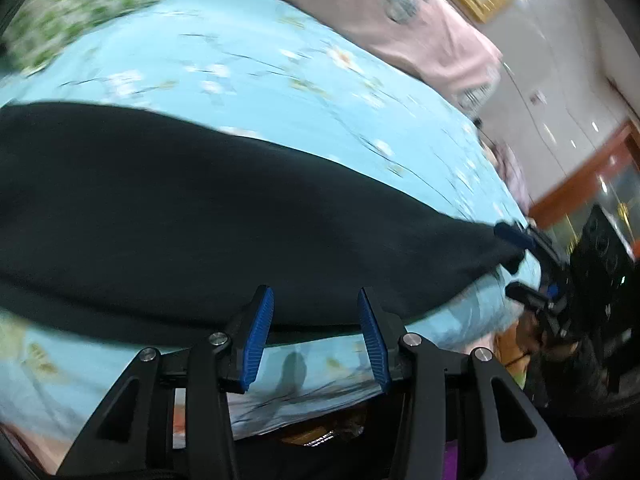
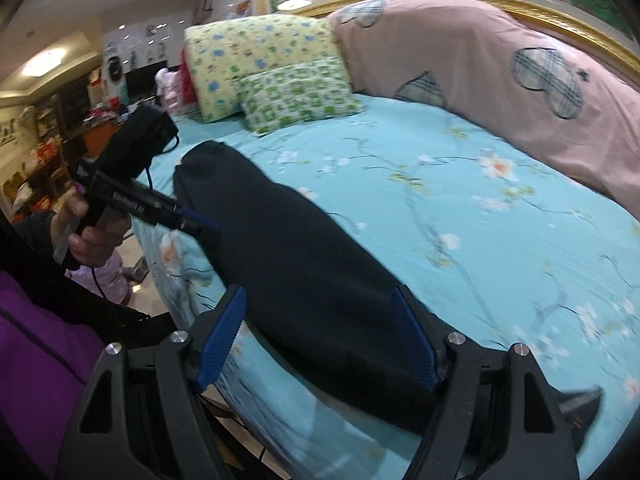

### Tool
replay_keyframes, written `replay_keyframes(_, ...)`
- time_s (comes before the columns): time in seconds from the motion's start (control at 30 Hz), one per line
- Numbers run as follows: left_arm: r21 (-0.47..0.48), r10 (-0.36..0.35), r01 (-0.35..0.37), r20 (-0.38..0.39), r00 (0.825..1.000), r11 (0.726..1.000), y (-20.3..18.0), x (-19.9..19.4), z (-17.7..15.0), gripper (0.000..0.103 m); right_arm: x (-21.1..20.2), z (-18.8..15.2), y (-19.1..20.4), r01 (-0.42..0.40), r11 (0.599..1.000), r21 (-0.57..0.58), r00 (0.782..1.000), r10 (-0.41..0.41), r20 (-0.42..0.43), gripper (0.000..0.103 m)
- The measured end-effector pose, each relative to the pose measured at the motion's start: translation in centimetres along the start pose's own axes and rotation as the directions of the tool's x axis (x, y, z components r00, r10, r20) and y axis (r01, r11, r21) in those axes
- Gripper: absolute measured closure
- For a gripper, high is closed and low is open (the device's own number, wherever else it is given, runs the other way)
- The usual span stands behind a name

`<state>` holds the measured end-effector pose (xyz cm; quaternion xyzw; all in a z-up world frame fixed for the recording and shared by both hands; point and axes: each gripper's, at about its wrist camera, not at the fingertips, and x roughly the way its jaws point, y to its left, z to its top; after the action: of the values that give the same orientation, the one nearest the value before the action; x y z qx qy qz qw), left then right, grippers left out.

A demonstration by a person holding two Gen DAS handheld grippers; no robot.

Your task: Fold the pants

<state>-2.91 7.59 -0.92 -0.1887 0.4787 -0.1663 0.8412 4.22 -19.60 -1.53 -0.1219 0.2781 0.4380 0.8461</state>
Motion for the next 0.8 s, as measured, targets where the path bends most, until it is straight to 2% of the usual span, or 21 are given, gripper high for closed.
replay_keyframes(0.23, -0.136, 0.079, -0.071, 0.056, 0.995, 0.988, 5.3, -3.4, -0.4, 0.059, 4.0, 1.1, 2.0, -0.045, 0.999, 0.001, 0.999, 0.045, -0.018, 0.028)
replay_keyframes(0.37, -0.198, 0.123, -0.104, 0.083, 0.989, 0.975, 8.4, -5.3, -0.5, 0.055, 5.6, 1.6, 3.8, -0.050, 0.998, -0.040, 0.998, 0.049, -0.034, 0.028)
replay_keyframes(0.57, -0.294, 0.192, -0.149, 0.122, 0.974, 0.944, 12.7, -7.9, -0.7, 0.055, 7.5, 2.6, 6.3, -0.072, 0.994, -0.083, 0.997, 0.069, -0.043, 0.028)
replay_keyframes(0.8, -0.385, 0.240, -0.166, 0.153, 0.959, 0.908, 16.9, -9.7, -0.4, 0.053, 9.9, 4.3, 8.3, -0.113, 0.988, -0.108, 0.993, 0.108, -0.055, 0.028)
